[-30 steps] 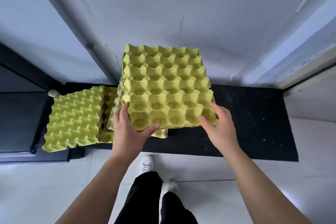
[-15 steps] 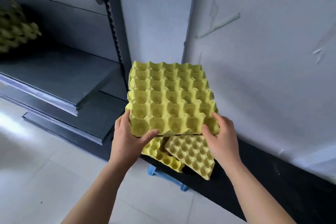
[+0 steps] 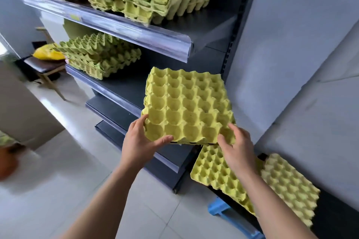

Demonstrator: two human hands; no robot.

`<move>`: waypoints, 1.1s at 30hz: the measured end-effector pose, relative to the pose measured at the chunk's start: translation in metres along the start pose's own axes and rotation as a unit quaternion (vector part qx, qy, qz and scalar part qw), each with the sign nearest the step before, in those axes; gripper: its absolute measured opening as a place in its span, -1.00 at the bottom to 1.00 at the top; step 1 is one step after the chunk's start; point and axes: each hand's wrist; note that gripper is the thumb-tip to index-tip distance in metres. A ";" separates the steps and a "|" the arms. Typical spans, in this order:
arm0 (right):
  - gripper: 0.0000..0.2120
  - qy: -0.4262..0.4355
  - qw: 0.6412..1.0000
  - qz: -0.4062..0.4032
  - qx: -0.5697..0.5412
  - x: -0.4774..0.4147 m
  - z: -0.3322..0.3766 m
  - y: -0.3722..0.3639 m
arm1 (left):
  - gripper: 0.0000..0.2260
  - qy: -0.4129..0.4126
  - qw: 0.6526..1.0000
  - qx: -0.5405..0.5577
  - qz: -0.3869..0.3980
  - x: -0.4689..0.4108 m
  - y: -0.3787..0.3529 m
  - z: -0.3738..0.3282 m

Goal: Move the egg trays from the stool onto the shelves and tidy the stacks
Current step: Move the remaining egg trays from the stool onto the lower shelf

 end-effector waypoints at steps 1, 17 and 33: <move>-0.51 -0.004 1.000 0.003 0.002 -0.004 0.008 -0.012 | 0.06 0.004 1.000 -0.010 -0.001 -0.011 0.007 0.009; -0.56 -0.066 0.996 0.000 0.060 -0.101 0.059 -0.163 | 0.05 0.065 0.994 0.010 0.092 -0.192 0.033 0.097; -0.52 -0.191 0.974 -0.057 0.109 -0.119 0.107 -0.269 | -0.22 0.007 0.966 -0.006 0.260 -0.337 0.052 0.142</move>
Point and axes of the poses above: each hand's wrist, its own x-axis away from the middle knuckle, its own y-axis out of the back of the hand, z = x × y, and after that the axes turned 2 degrees about -x, right-handed
